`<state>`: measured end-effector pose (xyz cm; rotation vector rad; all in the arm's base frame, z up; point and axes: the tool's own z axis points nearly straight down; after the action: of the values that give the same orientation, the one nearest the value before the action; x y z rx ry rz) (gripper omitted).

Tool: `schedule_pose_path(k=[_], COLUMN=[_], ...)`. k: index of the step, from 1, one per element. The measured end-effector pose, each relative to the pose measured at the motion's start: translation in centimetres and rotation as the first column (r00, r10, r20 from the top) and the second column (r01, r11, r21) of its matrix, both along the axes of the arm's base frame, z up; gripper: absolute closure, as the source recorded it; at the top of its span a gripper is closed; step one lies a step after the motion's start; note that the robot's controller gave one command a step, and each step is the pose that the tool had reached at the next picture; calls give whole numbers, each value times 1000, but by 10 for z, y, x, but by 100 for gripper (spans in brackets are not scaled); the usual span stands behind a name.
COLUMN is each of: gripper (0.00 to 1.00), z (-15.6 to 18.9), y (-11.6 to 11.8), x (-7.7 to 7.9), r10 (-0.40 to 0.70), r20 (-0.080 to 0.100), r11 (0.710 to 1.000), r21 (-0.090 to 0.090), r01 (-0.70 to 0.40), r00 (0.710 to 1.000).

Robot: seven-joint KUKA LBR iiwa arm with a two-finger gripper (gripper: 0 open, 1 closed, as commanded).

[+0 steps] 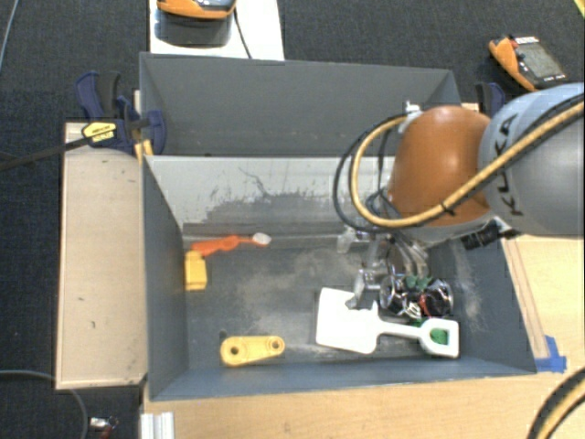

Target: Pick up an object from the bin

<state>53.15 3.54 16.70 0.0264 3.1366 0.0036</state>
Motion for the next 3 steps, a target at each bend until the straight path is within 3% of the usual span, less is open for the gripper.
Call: schedule_pose_path(k=[1,2,3], gripper=[0,0,0], z=[-52,-64,-66], y=[10,-17,-15], x=[-50,19,28], r10=[323,-35,38], r20=[2,10,6], r11=[946,999,999], r21=[-3,1,0], r01=[-323,35,-38], r00=[946,999,999])
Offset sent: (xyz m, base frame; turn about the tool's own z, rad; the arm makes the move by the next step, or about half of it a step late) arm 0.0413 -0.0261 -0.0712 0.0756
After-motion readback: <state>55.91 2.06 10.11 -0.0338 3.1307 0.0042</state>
